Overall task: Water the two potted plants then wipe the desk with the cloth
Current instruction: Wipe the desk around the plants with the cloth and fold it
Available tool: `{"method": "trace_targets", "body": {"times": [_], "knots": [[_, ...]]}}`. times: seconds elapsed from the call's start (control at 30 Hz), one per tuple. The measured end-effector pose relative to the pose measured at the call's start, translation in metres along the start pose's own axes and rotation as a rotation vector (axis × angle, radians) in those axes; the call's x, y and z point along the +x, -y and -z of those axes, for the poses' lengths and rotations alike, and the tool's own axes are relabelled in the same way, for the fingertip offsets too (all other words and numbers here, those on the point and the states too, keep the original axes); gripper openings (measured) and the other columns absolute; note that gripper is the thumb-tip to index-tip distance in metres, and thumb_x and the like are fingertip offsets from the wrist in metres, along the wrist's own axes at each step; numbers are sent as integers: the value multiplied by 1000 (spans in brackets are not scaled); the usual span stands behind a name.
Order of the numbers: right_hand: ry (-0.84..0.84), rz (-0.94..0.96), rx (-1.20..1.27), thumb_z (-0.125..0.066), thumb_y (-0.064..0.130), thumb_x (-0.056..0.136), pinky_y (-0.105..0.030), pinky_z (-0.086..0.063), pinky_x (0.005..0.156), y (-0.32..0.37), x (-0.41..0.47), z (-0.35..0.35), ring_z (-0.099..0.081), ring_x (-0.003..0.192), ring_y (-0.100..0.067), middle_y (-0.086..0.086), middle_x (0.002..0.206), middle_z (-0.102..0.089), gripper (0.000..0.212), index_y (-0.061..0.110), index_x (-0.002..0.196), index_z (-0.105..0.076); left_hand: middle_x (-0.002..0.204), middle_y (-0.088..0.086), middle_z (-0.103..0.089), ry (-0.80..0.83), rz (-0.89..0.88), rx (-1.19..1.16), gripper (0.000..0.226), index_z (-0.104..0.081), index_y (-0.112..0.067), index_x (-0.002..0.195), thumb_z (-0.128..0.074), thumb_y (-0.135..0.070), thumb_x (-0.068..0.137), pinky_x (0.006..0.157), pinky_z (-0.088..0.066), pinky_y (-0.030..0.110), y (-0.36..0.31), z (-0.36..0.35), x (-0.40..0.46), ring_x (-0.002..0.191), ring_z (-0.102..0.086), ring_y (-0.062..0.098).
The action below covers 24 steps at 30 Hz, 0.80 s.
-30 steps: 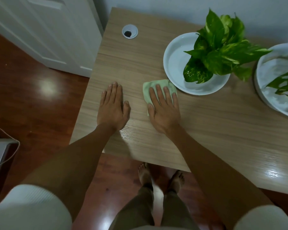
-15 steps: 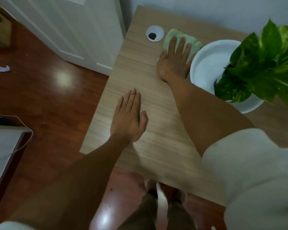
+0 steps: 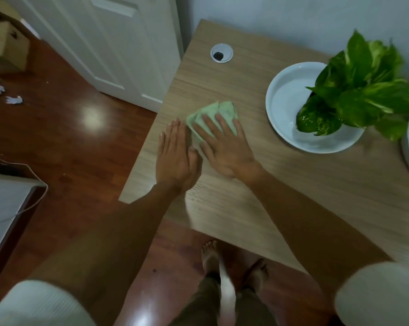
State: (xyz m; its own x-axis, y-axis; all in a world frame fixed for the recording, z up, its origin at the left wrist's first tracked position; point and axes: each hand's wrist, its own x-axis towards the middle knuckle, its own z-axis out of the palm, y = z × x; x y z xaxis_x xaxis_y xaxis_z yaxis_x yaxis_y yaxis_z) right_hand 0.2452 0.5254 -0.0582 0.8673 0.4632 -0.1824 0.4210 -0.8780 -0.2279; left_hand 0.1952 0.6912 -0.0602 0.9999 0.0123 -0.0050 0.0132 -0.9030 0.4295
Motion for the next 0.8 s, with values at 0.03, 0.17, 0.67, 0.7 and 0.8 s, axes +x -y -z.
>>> {"method": "trace_targets", "body": {"times": [0.03, 0.17, 0.67, 0.7, 0.8], "knots": [[15, 25, 0, -15, 51, 110, -56, -7, 128, -3, -24, -3, -7, 163, -22, 10, 176, -9, 57, 43, 165, -9, 172, 12, -11, 6, 25, 22, 68, -14, -6, 162, -22, -34, 100, 130, -5, 46, 4, 3, -5, 160, -3, 21], [47, -85, -15, -15, 51, 109, -53, -4, 129, -21, -74, -8, -5, 163, -21, 11, 176, -8, 58, 44, 165, -7, 172, 12, -8, 47, 38, 106, 69, -13, -5, 162, -22, -34, 101, 130, -4, 44, 35, 10, -32, 160, 0, 20], [-27, 95, -40, -16, 49, 109, -53, -6, 129, 72, -24, -19, -6, 163, -25, 6, 176, -10, 58, 38, 167, -10, 170, 17, -18, -7, 2, 62, 67, -20, 0, 160, -23, -27, 99, 130, -8, 44, 63, 11, -55, 160, -9, 25], [-27, 141, -54, -20, 49, 110, -52, -9, 129, 65, -53, -24, -9, 163, -24, 6, 176, -13, 58, 38, 166, -14, 169, 18, -19, -1, -3, 66, 68, -21, 1, 160, -23, -28, 98, 130, -7, 43, 63, 12, -56, 160, -10, 26], [-64, 134, -112, -33, 47, 107, -55, -24, 124, 19, -122, -36, -28, 158, -25, 4, 171, -30, 56, 37, 162, -34, 169, 20, -18, 8, -8, 95, 67, -22, 2, 159, -26, -26, 98, 130, -6, 44, 63, 13, -56, 160, -9, 28]]}}
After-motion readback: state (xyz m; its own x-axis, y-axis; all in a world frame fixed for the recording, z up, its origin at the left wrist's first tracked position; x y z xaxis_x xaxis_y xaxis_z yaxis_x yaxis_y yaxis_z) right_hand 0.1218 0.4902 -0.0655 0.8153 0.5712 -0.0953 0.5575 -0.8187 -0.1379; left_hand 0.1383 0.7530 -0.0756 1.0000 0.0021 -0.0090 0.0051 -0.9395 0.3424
